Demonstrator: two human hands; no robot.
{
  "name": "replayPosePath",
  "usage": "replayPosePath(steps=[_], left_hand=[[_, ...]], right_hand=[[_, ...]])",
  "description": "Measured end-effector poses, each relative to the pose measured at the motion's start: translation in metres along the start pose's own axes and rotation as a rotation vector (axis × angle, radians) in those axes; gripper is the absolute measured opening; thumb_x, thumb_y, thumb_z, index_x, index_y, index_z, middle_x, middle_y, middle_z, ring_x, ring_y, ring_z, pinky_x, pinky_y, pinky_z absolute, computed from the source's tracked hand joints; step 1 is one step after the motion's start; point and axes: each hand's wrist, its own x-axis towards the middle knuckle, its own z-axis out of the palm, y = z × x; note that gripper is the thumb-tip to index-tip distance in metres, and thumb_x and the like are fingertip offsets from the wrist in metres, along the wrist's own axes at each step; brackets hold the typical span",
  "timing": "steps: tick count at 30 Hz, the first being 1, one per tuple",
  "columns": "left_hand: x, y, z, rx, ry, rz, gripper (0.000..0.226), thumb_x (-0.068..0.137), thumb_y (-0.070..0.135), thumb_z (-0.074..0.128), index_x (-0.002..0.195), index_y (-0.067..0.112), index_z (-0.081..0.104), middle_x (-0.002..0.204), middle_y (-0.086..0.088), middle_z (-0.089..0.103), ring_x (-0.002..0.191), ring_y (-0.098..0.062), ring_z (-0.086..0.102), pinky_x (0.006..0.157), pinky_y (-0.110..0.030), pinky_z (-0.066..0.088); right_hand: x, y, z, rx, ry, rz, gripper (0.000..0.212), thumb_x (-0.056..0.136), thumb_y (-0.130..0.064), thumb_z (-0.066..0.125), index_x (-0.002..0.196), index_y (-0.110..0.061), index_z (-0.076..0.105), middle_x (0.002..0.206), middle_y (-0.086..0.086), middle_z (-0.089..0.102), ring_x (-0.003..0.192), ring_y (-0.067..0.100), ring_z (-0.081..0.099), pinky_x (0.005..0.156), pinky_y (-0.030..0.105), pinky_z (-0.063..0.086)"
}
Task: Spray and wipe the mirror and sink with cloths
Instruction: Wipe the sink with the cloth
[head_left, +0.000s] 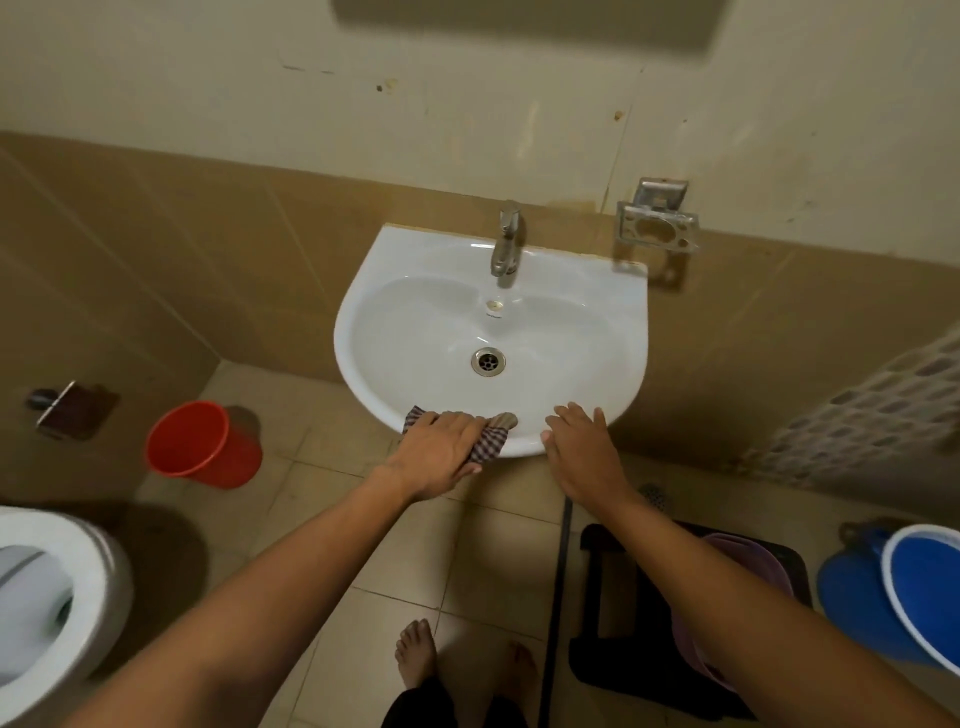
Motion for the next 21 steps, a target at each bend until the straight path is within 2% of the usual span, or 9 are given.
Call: replayPosePath(steps=[5, 11, 14, 19, 21], left_hand=[[-0.014, -0.039, -0.004, -0.026, -0.063, 0.004, 0.064, 0.093, 0.055, 0.047, 0.142, 0.016, 0.036, 0.139, -0.004, 0.049, 0.127, -0.024, 0.046, 0.11, -0.04, 0.03], [-0.025, -0.088, -0.012, -0.026, -0.122, 0.028, 0.069, 0.092, 0.064, 0.043, 0.144, 0.019, 0.037, 0.146, -0.005, 0.044, 0.137, -0.024, 0.036, 0.118, -0.04, 0.014], [-0.025, -0.113, -0.009, 0.004, -0.133, 0.082, 0.071, 0.091, 0.068, 0.038, 0.144, 0.021, 0.036, 0.147, -0.006, 0.044, 0.138, -0.025, 0.036, 0.12, -0.044, 0.013], [-0.021, -0.152, -0.006, 0.05, -0.134, 0.202, 0.069, 0.089, 0.067, 0.042, 0.142, 0.023, 0.036, 0.143, -0.002, 0.048, 0.136, -0.022, 0.037, 0.12, -0.045, 0.016], [-0.017, -0.17, -0.004, 0.064, -0.153, 0.242, 0.07, 0.09, 0.066, 0.042, 0.144, 0.024, 0.032, 0.146, -0.001, 0.045, 0.139, -0.022, 0.033, 0.12, -0.046, 0.014]], right_hand=[[0.003, -0.015, 0.003, -0.006, -0.017, -0.021, 0.03, 0.1, -0.018, 0.044, 0.12, -0.007, 0.063, 0.132, 0.013, 0.058, 0.133, 0.029, 0.044, 0.115, 0.054, 0.021], [0.013, -0.035, 0.007, 0.042, -0.044, 0.002, 0.036, 0.104, -0.029, 0.032, 0.126, -0.011, 0.056, 0.136, 0.006, 0.053, 0.136, 0.022, 0.037, 0.118, 0.047, 0.012], [0.021, -0.047, 0.009, 0.073, -0.049, 0.024, 0.039, 0.105, -0.032, 0.032, 0.127, -0.011, 0.055, 0.137, 0.005, 0.053, 0.135, 0.022, 0.038, 0.117, 0.046, 0.014], [0.035, -0.071, 0.012, 0.116, -0.061, 0.087, 0.041, 0.105, -0.034, 0.031, 0.129, -0.01, 0.054, 0.135, 0.006, 0.053, 0.133, 0.022, 0.04, 0.116, 0.042, 0.021], [0.041, -0.081, 0.014, 0.131, -0.06, 0.121, 0.05, 0.103, -0.04, 0.024, 0.128, -0.009, 0.055, 0.134, 0.007, 0.054, 0.132, 0.023, 0.042, 0.113, 0.041, 0.025]])
